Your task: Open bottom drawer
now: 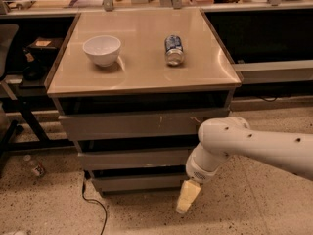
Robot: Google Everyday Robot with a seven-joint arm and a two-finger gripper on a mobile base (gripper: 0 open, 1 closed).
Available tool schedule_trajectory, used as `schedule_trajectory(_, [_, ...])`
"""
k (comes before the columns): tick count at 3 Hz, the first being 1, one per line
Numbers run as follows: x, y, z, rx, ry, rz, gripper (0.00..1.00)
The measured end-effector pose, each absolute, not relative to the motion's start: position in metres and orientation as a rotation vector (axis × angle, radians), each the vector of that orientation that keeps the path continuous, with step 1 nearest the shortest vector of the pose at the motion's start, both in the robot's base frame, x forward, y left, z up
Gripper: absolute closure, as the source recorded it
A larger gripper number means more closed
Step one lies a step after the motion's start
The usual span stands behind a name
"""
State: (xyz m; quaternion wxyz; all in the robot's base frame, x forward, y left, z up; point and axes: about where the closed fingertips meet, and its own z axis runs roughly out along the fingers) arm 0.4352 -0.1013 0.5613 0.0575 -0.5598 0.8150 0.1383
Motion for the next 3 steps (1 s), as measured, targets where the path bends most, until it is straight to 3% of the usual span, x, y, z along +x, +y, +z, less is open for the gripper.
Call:
schedule_trajectory(2, [0.435, -0.070, 0.422, -1.630, 2.578, 0.596, 0.00])
schedule_trajectory(3, [0.435, -0.070, 0.422, -1.630, 2.578, 0.596, 0.00])
